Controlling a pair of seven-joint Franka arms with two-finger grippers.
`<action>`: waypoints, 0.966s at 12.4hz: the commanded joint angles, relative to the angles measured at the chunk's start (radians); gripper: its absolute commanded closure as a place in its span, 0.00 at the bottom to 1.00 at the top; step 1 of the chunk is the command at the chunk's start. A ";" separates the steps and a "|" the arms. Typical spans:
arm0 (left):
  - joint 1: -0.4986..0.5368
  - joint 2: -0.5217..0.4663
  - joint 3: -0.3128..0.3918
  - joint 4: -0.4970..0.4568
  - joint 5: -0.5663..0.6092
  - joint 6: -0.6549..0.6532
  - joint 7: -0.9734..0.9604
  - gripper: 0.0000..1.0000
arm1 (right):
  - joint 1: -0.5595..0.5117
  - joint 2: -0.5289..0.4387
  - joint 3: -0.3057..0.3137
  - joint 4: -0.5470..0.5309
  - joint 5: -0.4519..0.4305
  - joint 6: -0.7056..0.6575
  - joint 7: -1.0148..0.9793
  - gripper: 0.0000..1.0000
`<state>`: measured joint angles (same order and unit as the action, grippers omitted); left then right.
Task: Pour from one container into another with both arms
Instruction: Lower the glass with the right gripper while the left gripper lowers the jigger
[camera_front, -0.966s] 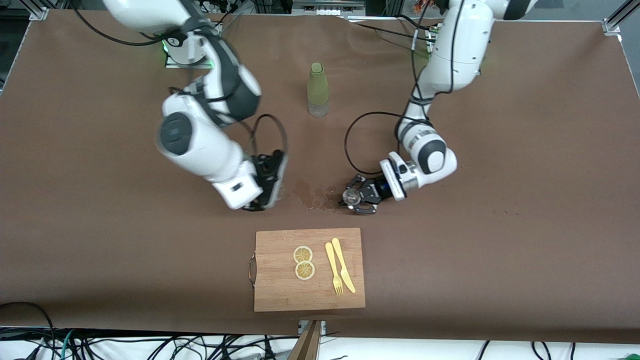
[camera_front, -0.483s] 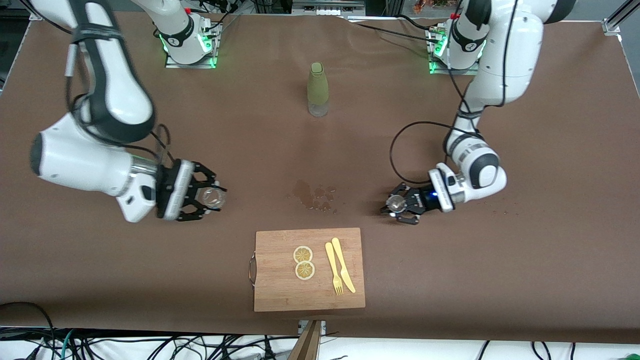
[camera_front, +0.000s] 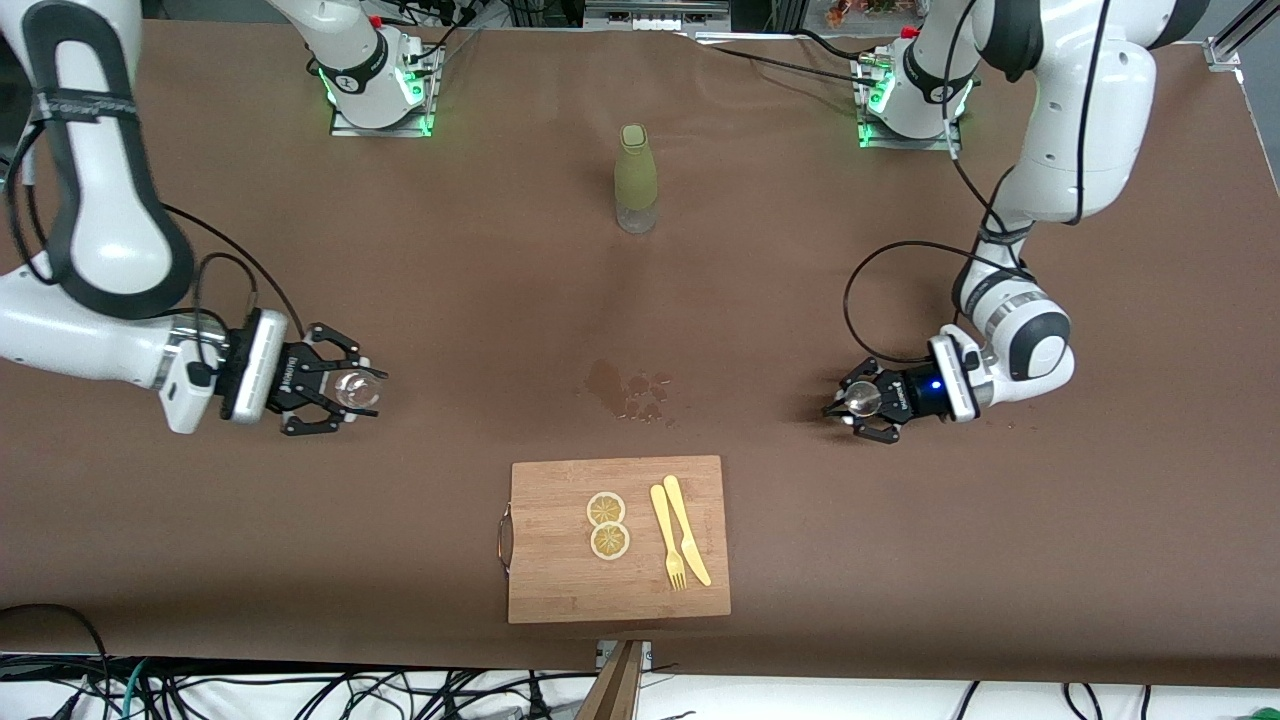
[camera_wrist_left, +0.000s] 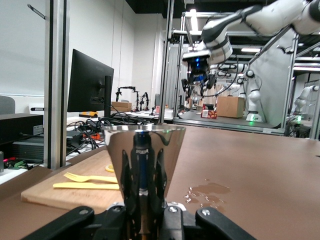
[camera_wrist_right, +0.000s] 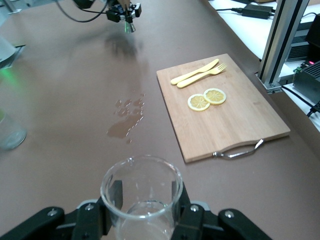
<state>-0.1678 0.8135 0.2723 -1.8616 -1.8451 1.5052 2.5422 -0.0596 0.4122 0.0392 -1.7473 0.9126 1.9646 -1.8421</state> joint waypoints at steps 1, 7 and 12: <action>0.089 0.012 -0.015 -0.004 0.082 -0.084 0.030 1.00 | -0.101 -0.003 0.022 -0.055 0.072 -0.064 -0.170 0.83; 0.237 0.041 -0.013 0.009 0.231 -0.154 0.062 1.00 | -0.278 0.134 0.016 -0.077 0.127 -0.184 -0.535 0.83; 0.326 0.088 -0.013 0.039 0.314 -0.203 0.110 1.00 | -0.345 0.236 -0.007 -0.070 0.127 -0.217 -0.620 0.83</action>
<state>0.1225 0.8732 0.2710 -1.8582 -1.5709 1.3444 2.6093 -0.3807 0.6231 0.0352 -1.8189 1.0177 1.7741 -2.4323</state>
